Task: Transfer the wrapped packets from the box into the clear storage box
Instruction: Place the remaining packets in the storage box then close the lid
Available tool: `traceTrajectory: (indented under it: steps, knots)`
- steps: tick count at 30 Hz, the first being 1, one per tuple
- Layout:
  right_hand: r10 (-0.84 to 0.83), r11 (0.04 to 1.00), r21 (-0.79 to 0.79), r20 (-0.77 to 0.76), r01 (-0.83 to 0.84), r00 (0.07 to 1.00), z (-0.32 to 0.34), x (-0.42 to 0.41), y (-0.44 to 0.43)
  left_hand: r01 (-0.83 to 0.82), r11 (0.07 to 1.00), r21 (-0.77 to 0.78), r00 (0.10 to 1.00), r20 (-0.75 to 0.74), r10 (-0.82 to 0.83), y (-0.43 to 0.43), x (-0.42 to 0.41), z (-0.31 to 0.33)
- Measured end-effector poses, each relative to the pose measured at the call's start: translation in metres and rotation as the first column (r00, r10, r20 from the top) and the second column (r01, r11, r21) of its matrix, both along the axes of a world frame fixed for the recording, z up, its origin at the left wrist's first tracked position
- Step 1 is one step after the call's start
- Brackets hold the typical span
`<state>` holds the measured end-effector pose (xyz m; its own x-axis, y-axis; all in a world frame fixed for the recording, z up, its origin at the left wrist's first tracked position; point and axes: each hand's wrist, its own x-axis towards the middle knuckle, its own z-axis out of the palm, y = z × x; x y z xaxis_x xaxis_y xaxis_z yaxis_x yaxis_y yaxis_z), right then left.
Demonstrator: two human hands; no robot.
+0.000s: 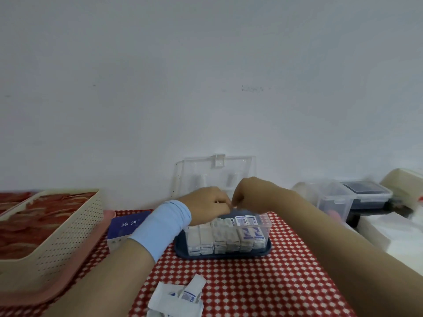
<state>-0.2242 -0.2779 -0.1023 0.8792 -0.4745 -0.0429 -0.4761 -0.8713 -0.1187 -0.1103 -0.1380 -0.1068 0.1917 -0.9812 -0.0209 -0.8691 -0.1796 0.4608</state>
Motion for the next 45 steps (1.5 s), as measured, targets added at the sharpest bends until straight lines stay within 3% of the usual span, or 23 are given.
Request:
traceTrajectory:
  steps: [3,6,10,14,19,23,30,34,37,40,45]
  knots:
    - [0.018,0.996,0.082,0.242,-0.039,0.97,0.023,-0.01,0.017,-0.06,0.986,-0.158,0.998,0.007,0.062,0.029,0.005,0.016]
    - [0.078,0.969,0.2,0.305,-0.143,0.949,0.034,-0.018,0.053,-0.127,0.97,-0.206,0.992,-0.031,0.123,0.061,0.004,0.019]
    - [0.221,0.926,0.294,0.09,-0.238,0.971,0.015,-0.019,0.099,-0.144,0.988,-0.049,0.988,-0.06,0.141,0.099,-0.002,0.002]
    - [0.281,0.942,0.22,-0.113,-0.252,0.953,-0.027,-0.01,0.129,-0.148,0.981,0.123,0.987,0.075,0.14,0.123,0.007,-0.034]
    - [0.283,0.941,0.251,-0.217,-0.227,0.934,-0.053,-0.008,0.145,-0.14,0.954,0.266,0.989,0.08,0.122,0.14,0.009,-0.061]
    - [0.225,0.951,0.263,-0.213,-0.166,0.951,-0.054,-0.01,0.148,-0.144,0.948,0.284,0.99,0.042,0.138,0.141,0.01,-0.071]
    - [0.124,0.958,0.266,-0.036,-0.11,0.992,-0.059,-0.011,0.136,-0.18,0.973,0.143,0.978,-0.081,0.193,0.147,0.021,-0.073]
    - [0.03,0.927,0.368,0.115,-0.071,0.993,-0.063,-0.011,0.13,-0.249,0.965,0.077,0.961,-0.104,0.256,0.143,0.021,-0.077]
    - [-0.007,0.892,0.448,0.157,-0.065,0.988,-0.059,-0.014,0.127,-0.263,0.963,0.056,0.959,-0.096,0.267,0.142,0.02,-0.077]
    - [-0.028,0.911,0.41,0.17,-0.045,0.985,-0.055,-0.018,0.124,-0.253,0.965,0.072,0.963,-0.083,0.258,0.144,0.021,-0.073]
    - [-0.137,0.9,0.436,0.351,-0.032,0.926,-0.037,-0.026,0.12,-0.301,0.953,0.031,0.953,-0.028,0.302,0.15,0.028,-0.065]
